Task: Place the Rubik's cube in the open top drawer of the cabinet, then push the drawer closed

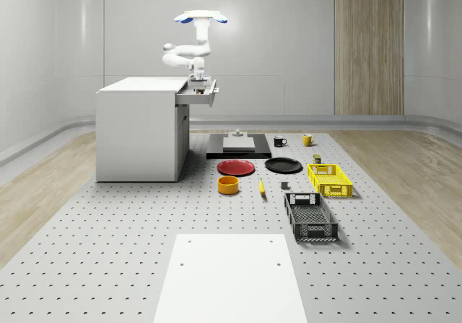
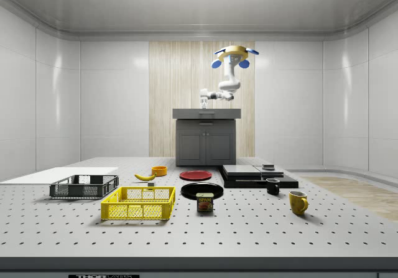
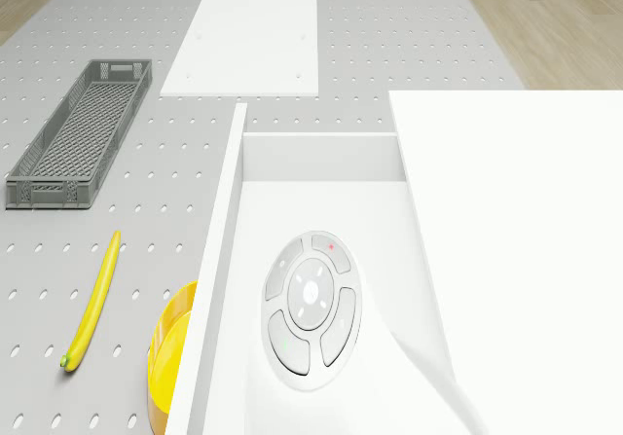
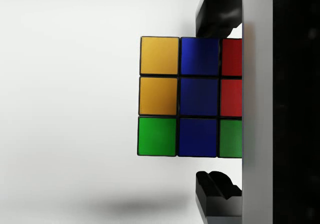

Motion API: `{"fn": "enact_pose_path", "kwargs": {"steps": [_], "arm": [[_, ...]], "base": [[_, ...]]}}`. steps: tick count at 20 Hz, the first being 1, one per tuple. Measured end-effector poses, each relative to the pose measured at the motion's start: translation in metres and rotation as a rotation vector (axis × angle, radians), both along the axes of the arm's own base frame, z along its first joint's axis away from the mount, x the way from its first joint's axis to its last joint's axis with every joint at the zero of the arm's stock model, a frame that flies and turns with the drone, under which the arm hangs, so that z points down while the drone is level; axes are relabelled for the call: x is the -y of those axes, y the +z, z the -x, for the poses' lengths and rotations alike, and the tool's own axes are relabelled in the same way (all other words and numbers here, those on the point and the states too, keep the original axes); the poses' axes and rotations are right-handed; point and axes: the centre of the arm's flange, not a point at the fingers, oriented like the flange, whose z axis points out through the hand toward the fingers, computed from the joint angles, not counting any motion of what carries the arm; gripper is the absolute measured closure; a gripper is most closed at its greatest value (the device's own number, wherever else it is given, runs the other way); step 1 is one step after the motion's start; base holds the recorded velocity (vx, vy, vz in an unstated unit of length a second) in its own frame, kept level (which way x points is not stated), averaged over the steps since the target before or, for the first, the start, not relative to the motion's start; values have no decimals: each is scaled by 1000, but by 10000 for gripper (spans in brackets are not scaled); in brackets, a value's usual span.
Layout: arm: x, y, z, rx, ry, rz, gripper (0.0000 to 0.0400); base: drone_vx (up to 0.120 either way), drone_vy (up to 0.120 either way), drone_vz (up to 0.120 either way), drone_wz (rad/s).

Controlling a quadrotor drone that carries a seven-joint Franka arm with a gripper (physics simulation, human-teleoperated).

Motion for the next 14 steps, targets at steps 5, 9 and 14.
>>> {"fn": "enact_pose_path", "kwargs": {"steps": [5,9,14], "arm": [[0,-14,0,-1,0,1,4],[0,-19,0,-1,0,1,1],[0,-21,0,-1,0,2,0]], "base": [[-64,56,120,0],[-120,120,120,0],[-120,120,120,0]]}}
